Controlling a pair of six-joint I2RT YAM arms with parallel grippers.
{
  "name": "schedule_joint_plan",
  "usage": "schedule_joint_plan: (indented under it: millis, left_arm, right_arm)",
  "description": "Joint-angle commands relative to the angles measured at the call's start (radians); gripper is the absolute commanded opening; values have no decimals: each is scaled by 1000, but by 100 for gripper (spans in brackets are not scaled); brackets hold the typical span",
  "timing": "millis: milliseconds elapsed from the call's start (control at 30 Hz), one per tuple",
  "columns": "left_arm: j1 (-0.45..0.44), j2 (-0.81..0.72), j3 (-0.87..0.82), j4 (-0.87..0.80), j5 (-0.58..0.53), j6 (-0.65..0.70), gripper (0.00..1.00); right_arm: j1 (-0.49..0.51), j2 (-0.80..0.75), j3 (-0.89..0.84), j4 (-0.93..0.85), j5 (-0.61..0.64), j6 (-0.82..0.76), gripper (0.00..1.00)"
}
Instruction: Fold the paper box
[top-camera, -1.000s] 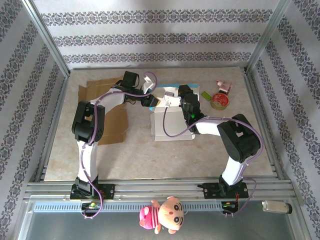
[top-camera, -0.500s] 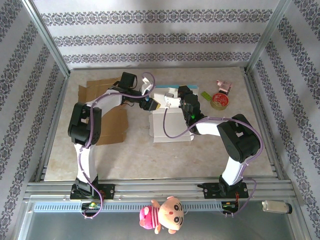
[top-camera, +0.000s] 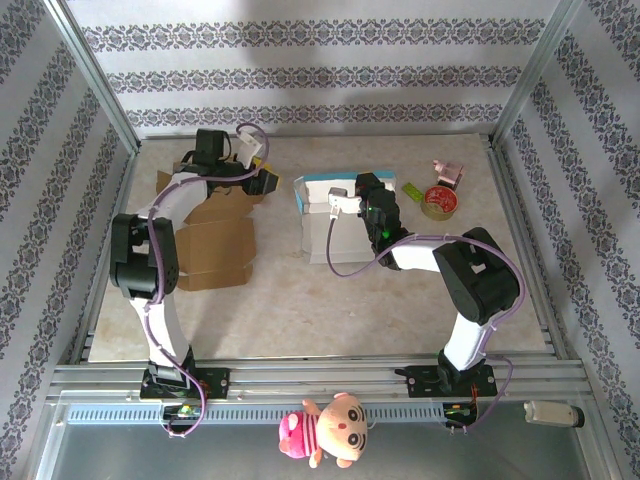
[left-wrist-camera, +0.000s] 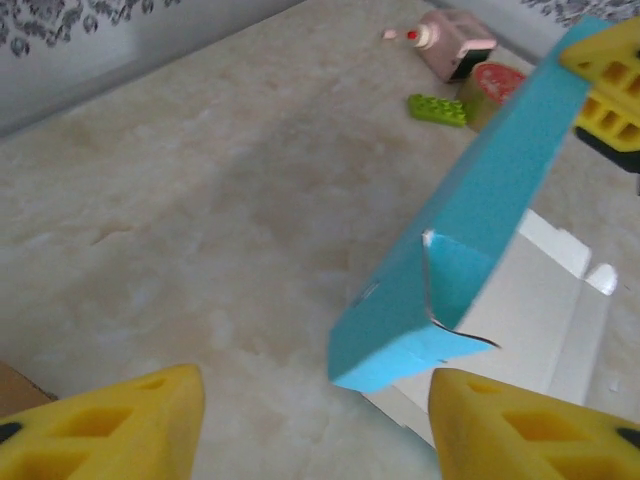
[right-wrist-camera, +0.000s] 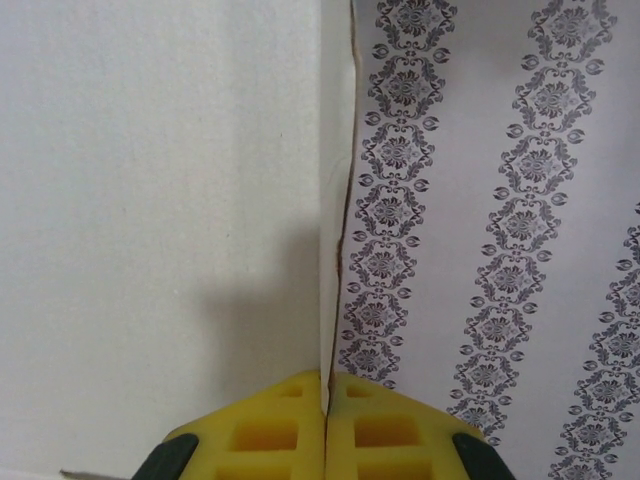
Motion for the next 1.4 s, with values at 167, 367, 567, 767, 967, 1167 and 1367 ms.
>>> schedule_joint_plan:
  millis: [167,367,567,767,967,1167,1367]
  left_arm:
    - [-97,127,160,-320,-105,353,52]
    - [-114,178,220,-361,-108,402,49]
    - [-121,214,260,-348,-75,395,45]
    - [-126,223,275,-340,39,375,43]
    - [-137,242,284,-300,94,315,43]
    - [-155,273,306,-297,91,269,42]
    - [-178,281,284,-197,51,166,33]
  right_arm:
    - [6,16,24,28,-3,-6,7]
    - [6,12,17,28,-2,-9,7]
    - [11,10,16,28,-3,-13,7]
    - [12,12,21,28,-3,-13,7]
    - [18,18,28,25,-1,-4,7]
    - [20,19,24,26,2,-2,7]
    - [20,19,22,29,4,0,7]
